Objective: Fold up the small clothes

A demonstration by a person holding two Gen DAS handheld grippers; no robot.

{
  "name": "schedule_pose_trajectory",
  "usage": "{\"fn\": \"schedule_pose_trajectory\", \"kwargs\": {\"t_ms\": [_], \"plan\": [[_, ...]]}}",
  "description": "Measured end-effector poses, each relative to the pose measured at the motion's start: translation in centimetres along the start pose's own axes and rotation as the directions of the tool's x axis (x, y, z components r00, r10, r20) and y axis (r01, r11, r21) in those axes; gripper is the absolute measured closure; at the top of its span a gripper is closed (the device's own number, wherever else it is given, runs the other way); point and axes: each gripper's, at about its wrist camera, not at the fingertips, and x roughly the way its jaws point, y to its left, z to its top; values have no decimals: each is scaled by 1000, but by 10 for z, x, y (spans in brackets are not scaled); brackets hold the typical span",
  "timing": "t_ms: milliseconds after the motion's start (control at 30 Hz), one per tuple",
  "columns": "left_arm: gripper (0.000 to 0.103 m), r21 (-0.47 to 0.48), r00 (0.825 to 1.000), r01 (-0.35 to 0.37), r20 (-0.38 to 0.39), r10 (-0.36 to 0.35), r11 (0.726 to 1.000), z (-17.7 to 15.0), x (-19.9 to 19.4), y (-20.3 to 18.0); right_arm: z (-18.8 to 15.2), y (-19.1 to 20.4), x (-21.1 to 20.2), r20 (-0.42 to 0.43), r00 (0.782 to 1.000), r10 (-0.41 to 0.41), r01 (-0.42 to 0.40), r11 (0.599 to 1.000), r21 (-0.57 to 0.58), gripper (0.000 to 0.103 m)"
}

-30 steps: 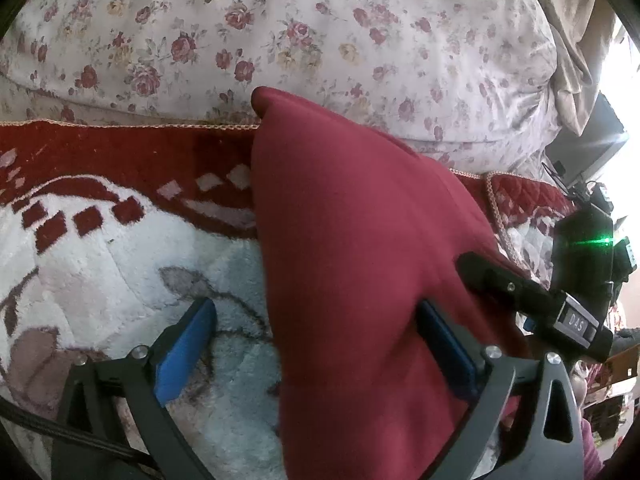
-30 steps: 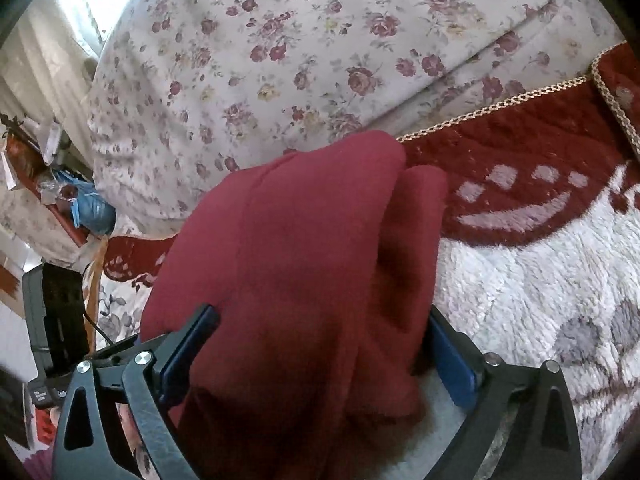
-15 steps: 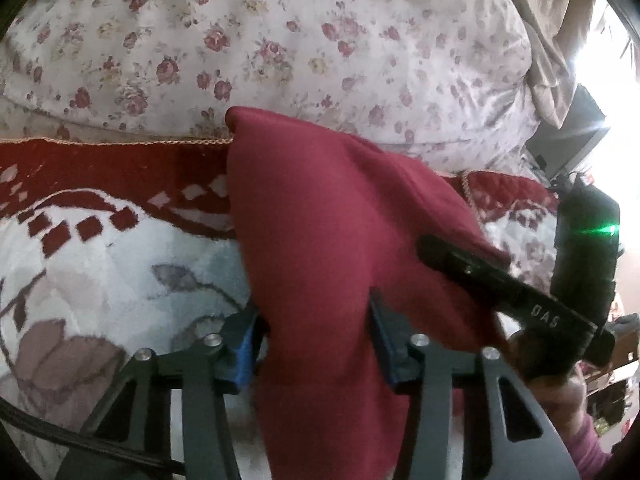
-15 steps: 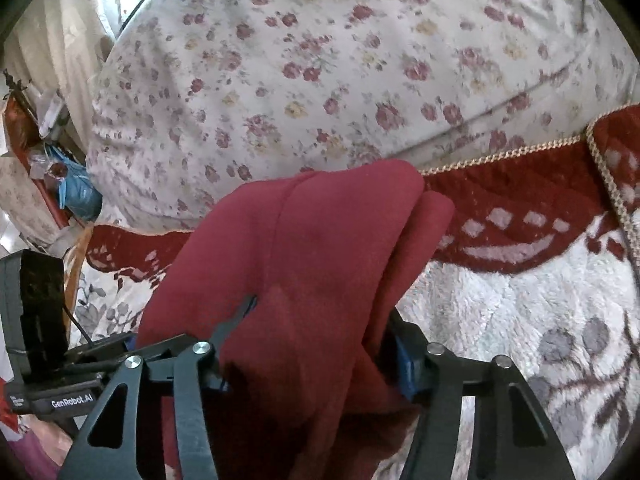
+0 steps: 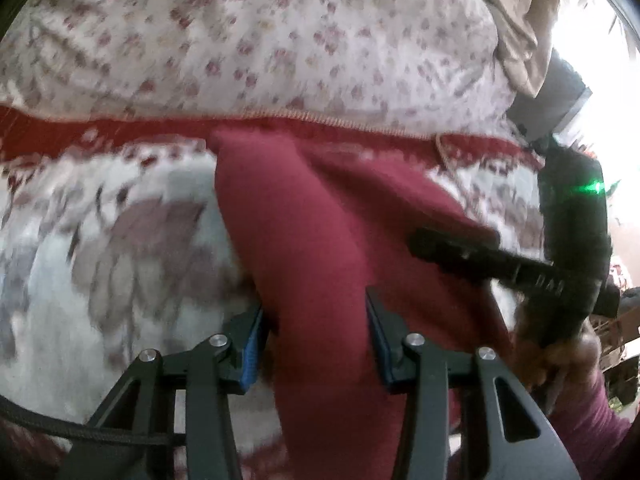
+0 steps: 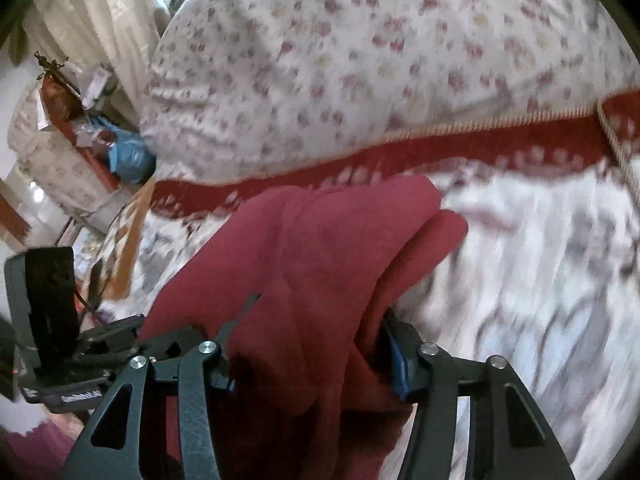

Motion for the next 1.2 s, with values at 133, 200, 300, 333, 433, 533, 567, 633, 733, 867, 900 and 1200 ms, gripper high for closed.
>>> {"fn": "schedule_pose_trajectory", "kwargs": {"t_ms": [133, 200, 300, 333, 433, 533, 567, 633, 733, 867, 900, 1200], "plan": [[45, -15, 995, -79, -56, 78, 997, -25, 13, 6, -30, -9, -6, -48, 995, -83, 86, 995, 51, 36], [36, 4, 991, -133, -13, 133, 991, -25, 4, 2, -34, -19, -23, -35, 997, -66, 70, 989, 128, 35], [27, 32, 972, -228, 59, 225, 973, -16, -10, -6, -31, -10, -52, 44, 994, -103, 98, 989, 112, 35], [23, 33, 966, -249, 81, 246, 968, -12, -13, -9, -30, 1, -58, 70, 991, -117, 112, 992, 64, 35], [21, 25, 954, -284, 104, 280, 958, -4, -15, -13, -28, 33, -58, 96, 989, -112, 119, 990, -70, 35], [21, 20, 936, -334, 126, 329, 942, -2, -11, -14, -27, 56, -39, 83, 989, -119, 132, 977, -168, 44], [21, 20, 931, -346, 127, 341, 938, -1, -10, -14, -29, 60, -31, 69, 987, -143, 154, 968, -200, 47], [21, 20, 926, -362, 123, 357, 932, -3, -6, -14, -34, 61, -10, 40, 964, -262, 263, 927, -269, 59], [21, 9, 919, -374, 136, 369, 927, -7, -4, -13, -42, 37, 10, -14, 943, -332, 321, 920, -227, 59], [21, -5, 915, -381, 144, 378, 925, -10, -5, -16, -44, 28, 8, -1, 950, -312, 304, 928, -216, 59], [21, -3, 912, -389, 143, 385, 921, -10, -5, -18, -45, 29, 6, 1, 950, -314, 307, 927, -214, 58], [16, -37, 897, -411, 163, 411, 911, -20, -21, -23, -57, 43, -22, 30, 952, -304, 304, 936, -180, 42]]}}
